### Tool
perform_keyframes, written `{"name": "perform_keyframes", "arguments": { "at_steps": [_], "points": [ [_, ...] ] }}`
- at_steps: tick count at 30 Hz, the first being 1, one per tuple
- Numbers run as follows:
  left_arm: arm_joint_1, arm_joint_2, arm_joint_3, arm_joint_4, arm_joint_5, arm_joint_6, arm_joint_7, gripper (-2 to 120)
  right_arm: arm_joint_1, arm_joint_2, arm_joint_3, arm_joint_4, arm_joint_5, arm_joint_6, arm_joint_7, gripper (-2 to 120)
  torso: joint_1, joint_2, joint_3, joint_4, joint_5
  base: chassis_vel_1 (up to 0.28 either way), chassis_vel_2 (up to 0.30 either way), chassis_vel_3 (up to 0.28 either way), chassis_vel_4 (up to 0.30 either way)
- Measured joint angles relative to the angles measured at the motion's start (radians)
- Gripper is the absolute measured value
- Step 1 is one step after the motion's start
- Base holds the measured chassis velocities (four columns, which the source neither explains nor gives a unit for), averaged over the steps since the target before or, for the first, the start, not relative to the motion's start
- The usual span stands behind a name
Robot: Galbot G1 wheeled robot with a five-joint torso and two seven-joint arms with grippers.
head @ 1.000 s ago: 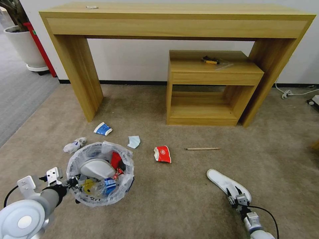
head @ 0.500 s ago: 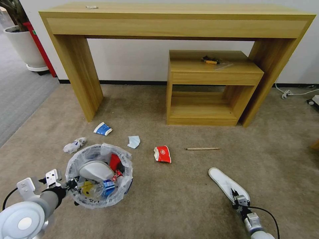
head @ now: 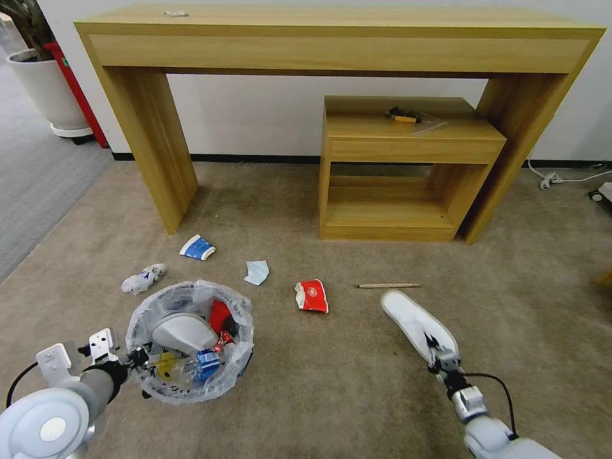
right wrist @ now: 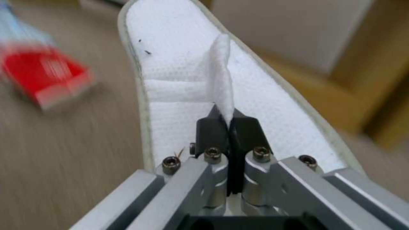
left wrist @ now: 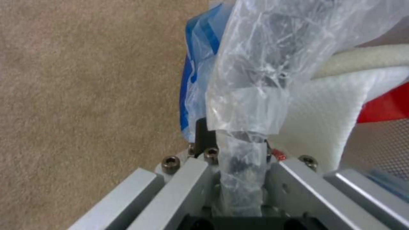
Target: Pick up the trash bin and place the garbage on the floor into it.
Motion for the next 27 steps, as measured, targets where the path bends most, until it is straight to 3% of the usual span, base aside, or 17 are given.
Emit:
{"name": "perform_keyframes", "arguments": {
  "at_steps": [2,4,6,10,14,16,20,22,27],
  "points": [
    [-0.003,-0.001,0.010,0.009,0.010,0.001,-0.003,0,0.028,-0.016,-0.022,0.097,-0.009,-0.018,0.010,0,0.000,0.000,0.000,0.0001,-0.0001,0.000,0.000,0.000,0.000],
    [-0.003,-0.001,0.011,0.011,0.012,0.002,-0.004,0,0.033,-0.019,-0.026,0.116,-0.011,-0.022,0.012,0,0.000,0.000,0.000,0.0002,-0.0001,0.000,0.000,0.000,0.000],
    [-0.007,-0.002,0.017,0.014,0.016,0.004,-0.006,0,0.080,-0.042,-0.070,0.260,-0.014,-0.058,0.033,0,0.000,0.000,0.000,0.0002,-0.0001,0.000,0.000,0.000,0.000],
    [-0.009,-0.001,0.017,0.016,0.016,0.004,-0.008,0,0.136,-0.056,-0.120,0.355,-0.013,-0.082,0.056,0,0.000,0.000,0.000,0.0002,-0.0002,0.000,0.000,0.000,0.000],
    [-0.011,-0.001,0.018,0.016,0.016,0.005,-0.010,0,0.239,-0.066,-0.222,0.468,0.000,-0.118,0.099,0,0.000,0.000,0.000,0.0002,-0.0002,0.000,0.000,0.000,0.000],
    [-0.013,-0.002,0.018,0.017,0.016,0.006,-0.011,0,0.329,-0.065,-0.329,0.561,0.019,-0.149,0.137,0,0.000,0.000,0.000,0.0003,-0.0001,0.000,0.000,0.000,0.000],
    [-0.014,-0.001,0.018,0.017,0.016,0.006,-0.011,0,0.394,-0.058,-0.411,0.623,0.041,-0.168,0.165,0,0.000,0.000,0.000,0.0002,-0.0002,0.000,0.000,0.000,0.000],
    [-0.017,0.004,0.018,0.017,0.011,0.006,-0.015,0,0.471,-0.052,-0.502,0.673,0.064,-0.181,0.183,0,0.000,0.000,0.000,0.0002,-0.0001,0.000,0.000,0.000,0.000],
    [-0.028,0.014,0.024,0.021,0.001,0.006,-0.023,0,0.558,-0.039,-0.580,0.702,0.102,-0.188,0.190,0,0.000,0.000,0.000,0.0002,-0.0001,0.000,0.000,0.000,0.000]
  ]
}}
